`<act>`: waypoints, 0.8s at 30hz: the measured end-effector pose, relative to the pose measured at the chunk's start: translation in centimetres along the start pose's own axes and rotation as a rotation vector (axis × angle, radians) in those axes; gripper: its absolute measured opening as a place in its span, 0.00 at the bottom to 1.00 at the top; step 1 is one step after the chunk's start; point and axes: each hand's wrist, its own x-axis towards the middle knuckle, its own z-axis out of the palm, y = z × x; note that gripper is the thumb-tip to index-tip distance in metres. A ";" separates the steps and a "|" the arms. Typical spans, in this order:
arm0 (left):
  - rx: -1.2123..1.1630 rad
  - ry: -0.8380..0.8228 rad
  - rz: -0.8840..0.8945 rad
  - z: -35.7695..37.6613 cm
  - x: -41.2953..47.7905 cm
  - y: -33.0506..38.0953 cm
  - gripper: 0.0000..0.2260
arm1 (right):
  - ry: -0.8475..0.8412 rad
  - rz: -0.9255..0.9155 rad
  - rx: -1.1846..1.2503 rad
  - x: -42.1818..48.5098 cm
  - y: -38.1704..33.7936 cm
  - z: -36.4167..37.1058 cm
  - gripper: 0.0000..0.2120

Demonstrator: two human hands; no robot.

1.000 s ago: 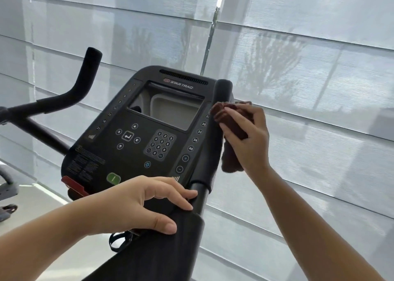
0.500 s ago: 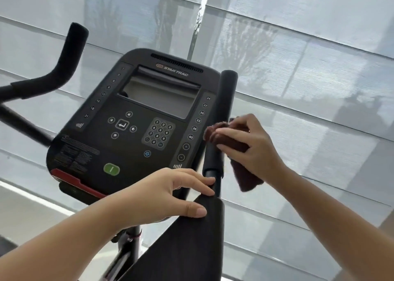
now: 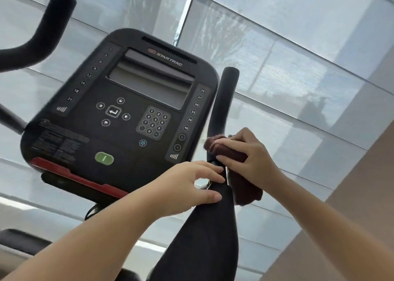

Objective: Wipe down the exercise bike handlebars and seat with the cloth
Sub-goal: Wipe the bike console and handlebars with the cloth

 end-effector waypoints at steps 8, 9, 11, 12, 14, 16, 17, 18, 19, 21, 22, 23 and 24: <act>-0.052 0.003 -0.013 0.1 -0.1 -0.2 0.13 | 0.270 0.009 -0.257 8.8 0.1 -1.7 0.15; -0.067 0.008 -0.017 0.1 -0.1 -0.2 0.12 | 0.279 0.037 -0.248 8.8 0.3 -1.3 0.15; -0.088 0.023 -0.012 0.2 -0.1 -0.3 0.12 | 0.215 0.046 -0.204 7.1 0.7 -0.1 0.15; -0.097 0.032 -0.008 0.3 0.0 -0.3 0.12 | 0.165 0.060 -0.157 5.6 0.8 0.4 0.15; -0.120 0.040 -0.008 0.3 -0.1 -0.3 0.12 | 0.105 0.123 -0.056 2.8 0.7 0.8 0.17; -0.146 0.046 -0.013 0.4 -0.2 -0.3 0.12 | 0.093 0.139 -0.015 1.4 0.8 0.7 0.18; -0.161 0.050 -0.020 0.4 -0.2 -0.3 0.12 | 0.079 0.127 -0.025 1.1 0.8 0.6 0.18; -0.179 0.050 -0.030 0.4 -0.3 -0.3 0.12 | 0.057 0.102 -0.051 1.0 0.6 0.3 0.17; -0.192 0.049 -0.039 0.4 -0.3 -0.3 0.12 | 0.040 0.070 -0.089 1.3 0.3 0.1 0.16; -0.203 0.049 -0.048 0.4 -0.5 -0.4 0.12 | 0.078 -0.013 -0.177 3.1 -0.1 -0.7 0.16; -0.215 0.049 -0.052 0.4 -0.5 -0.4 0.12 | 0.146 -0.046 -0.223 4.6 -0.2 -1.2 0.16; -0.233 0.046 -0.055 0.4 -0.6 -0.4 0.12 | 0.232 -0.063 -0.267 6.3 -0.1 -1.6 0.16; -0.248 0.043 -0.054 0.4 -0.6 -0.4 0.12 | 0.313 -0.062 -0.307 8.1 -0.2 -2.1 0.16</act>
